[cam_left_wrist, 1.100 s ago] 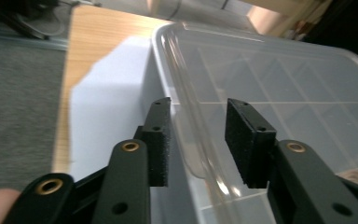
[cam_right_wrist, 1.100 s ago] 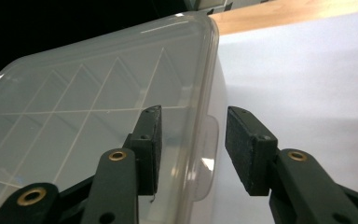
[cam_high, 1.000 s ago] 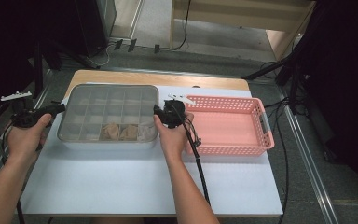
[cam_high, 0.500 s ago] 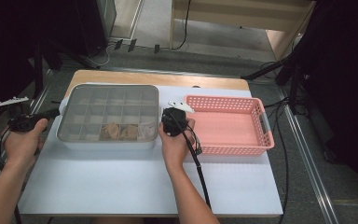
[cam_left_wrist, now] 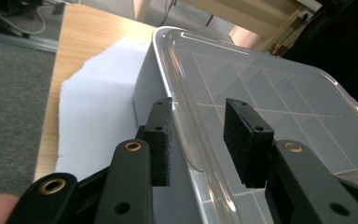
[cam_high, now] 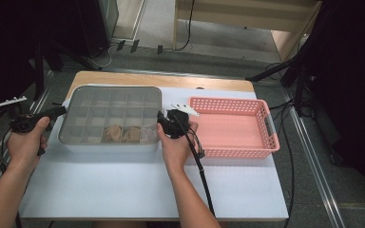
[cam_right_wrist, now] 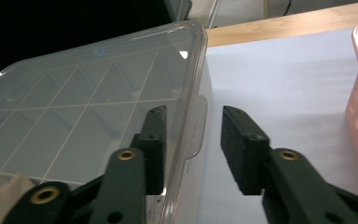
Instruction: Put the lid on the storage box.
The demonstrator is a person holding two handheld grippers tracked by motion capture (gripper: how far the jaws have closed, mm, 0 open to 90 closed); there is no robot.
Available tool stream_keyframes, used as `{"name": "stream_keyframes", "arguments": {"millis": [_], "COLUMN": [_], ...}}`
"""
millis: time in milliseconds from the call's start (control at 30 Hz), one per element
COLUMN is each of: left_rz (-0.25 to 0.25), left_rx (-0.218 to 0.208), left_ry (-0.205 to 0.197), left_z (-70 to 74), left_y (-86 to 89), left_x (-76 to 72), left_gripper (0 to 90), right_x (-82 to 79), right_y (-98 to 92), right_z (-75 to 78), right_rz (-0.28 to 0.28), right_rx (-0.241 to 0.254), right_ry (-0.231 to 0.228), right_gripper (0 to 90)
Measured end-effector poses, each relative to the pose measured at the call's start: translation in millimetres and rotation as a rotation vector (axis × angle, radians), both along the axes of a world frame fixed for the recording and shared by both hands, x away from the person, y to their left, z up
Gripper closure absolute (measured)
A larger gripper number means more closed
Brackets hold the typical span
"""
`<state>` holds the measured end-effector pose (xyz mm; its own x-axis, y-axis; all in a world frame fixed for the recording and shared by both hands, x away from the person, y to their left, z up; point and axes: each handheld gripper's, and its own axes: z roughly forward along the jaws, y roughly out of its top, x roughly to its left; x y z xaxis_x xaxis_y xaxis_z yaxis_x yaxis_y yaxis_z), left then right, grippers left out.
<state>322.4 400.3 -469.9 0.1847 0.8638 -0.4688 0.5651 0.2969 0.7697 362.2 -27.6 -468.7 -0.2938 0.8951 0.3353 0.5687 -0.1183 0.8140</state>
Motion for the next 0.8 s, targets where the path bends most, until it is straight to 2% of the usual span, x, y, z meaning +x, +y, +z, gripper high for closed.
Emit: {"name": "stream_keyframes", "arguments": {"millis": [33,100,133,200,267,467,600,800], "left_rz": [-0.008,-0.022,-0.017,-0.01,-0.007,-0.014,-0.004,0.003], "left_rx": [-0.009,0.006,0.012,0.018,0.01,-0.003,-0.012,0.014], "left_ry": [0.004,0.025,0.037,0.058,0.061,0.081,0.073,0.077], "left_z": [-0.5,-2.6,-3.6,-5.1,-5.4,-6.4,-3.8,0.1], "left_y": [-1.3,-2.7,-3.5,-4.0,-4.6,-4.4,-3.5,-4.0], "left_x": [1.1,3.0,3.8,5.6,6.7,8.6,6.8,6.9], "left_gripper": [60.9,59.5,59.6,60.3,62.2,62.7,65.7,68.7], "right_x": [0.3,2.9,3.9,5.8,7.3,11.9,13.7,13.3], "right_y": [-0.3,0.1,1.7,4.3,4.4,1.7,-1.6,-1.5], "right_z": [0.0,-1.1,-1.5,-3.0,-3.8,-4.8,-4.7,-4.0], "right_rz": [0.006,0.023,0.02,0.026,0.016,0.007,-0.002,-0.014], "right_rx": [0.02,0.055,0.049,0.038,0.037,0.089,0.133,0.128], "right_ry": [0.005,0.022,0.037,0.038,0.039,0.067,0.094,0.086], "right_gripper": [59.9,60.1,60.8,61.8,64.3,65.8,69.3,71.0]}}
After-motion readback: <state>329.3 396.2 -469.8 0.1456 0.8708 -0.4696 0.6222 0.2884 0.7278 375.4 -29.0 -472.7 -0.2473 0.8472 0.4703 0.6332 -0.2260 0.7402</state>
